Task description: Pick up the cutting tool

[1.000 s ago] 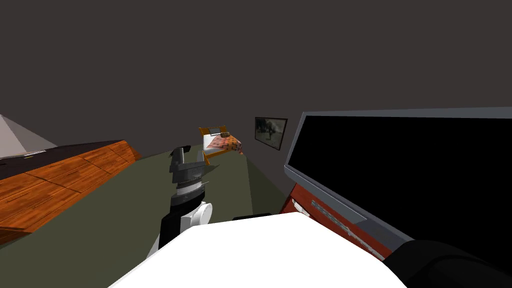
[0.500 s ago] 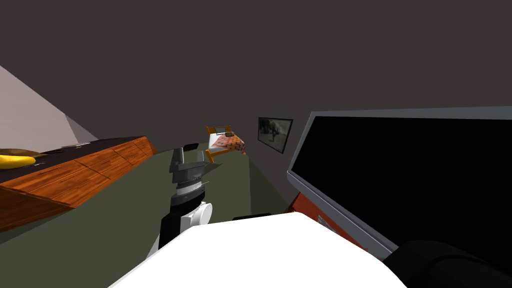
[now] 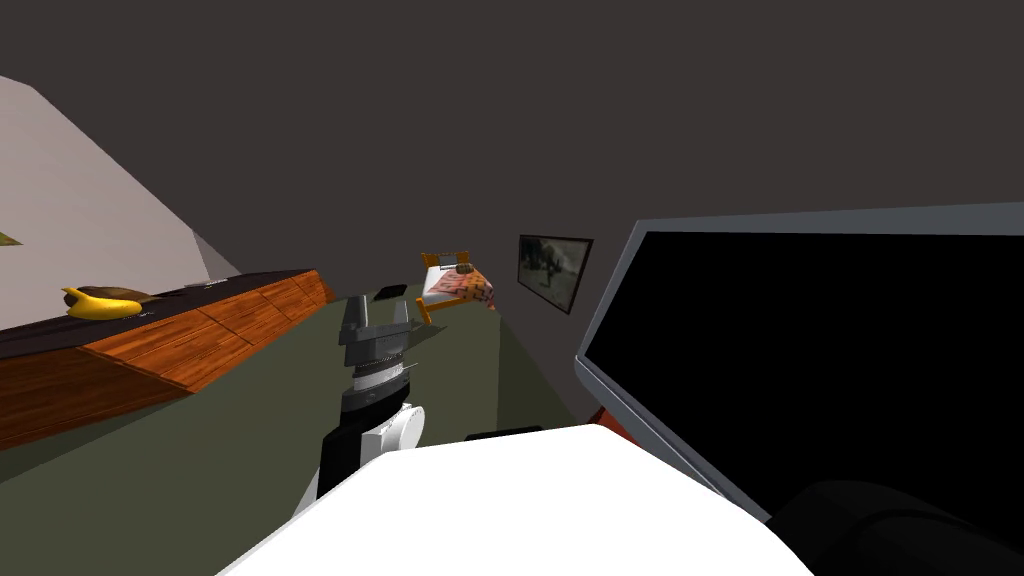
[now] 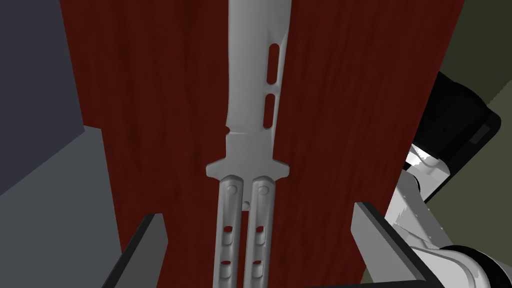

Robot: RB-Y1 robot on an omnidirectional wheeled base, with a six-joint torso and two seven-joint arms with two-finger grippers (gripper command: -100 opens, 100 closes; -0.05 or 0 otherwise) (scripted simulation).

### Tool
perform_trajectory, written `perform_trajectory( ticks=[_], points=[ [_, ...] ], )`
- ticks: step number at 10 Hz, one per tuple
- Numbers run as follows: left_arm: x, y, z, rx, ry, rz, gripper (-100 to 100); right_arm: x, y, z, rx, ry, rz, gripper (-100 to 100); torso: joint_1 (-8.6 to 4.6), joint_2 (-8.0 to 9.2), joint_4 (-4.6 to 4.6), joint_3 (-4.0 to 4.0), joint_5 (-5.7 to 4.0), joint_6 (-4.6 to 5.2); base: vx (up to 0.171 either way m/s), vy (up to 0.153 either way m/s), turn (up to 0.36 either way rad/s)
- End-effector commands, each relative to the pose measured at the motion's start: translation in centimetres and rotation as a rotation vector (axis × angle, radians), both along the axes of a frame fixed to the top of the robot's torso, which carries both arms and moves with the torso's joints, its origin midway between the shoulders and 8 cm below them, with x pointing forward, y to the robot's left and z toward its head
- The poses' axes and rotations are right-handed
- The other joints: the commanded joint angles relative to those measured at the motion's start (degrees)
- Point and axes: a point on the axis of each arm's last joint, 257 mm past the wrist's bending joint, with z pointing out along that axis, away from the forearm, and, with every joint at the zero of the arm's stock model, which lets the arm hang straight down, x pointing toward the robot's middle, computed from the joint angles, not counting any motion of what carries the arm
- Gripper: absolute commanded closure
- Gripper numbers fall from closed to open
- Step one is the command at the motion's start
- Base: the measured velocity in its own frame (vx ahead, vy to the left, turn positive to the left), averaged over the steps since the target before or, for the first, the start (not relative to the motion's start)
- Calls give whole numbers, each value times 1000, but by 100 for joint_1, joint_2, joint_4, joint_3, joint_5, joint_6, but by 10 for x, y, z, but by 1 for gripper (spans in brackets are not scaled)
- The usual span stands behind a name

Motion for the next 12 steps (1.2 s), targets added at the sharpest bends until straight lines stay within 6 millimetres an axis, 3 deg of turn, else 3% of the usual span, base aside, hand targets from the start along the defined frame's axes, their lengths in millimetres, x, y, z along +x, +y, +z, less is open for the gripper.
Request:
perform_trajectory(
  ticks=[1,2,3,7,8,9,12],
  points=[
    [0,0,0,0,0,0,0,0,0,0,0,0,0,-100,0,0,0,0,0,0,-1,6,5],
    [0,0,0,0,0,0,0,0,1,0,1,0,0,0,33,21,5,13,9,1,0,0,0],
    [0,0,0,0,0,0,0,-4,4,-8,1,-2,-9,-100,40,29,7,17,12,2,-2,-9,79],
    [0,0,0,0,0,0,0,-15,15,-26,2,-5,-31,-100,38,40,10,24,11,1,-14,-11,59],
    [0,0,0,0,0,0,0,-13,14,-22,3,-4,-27,-100,38,40,10,24,11,2,-5,-2,13],
    [0,0,0,0,0,0,0,-13,14,-23,2,-4,-27,100,41,36,9,22,12,2,0,0,0],
    [0,0,0,0,0,0,0,-13,14,-23,2,-4,-29,100,42,34,9,21,12,0,0,0,0]
  ],
)
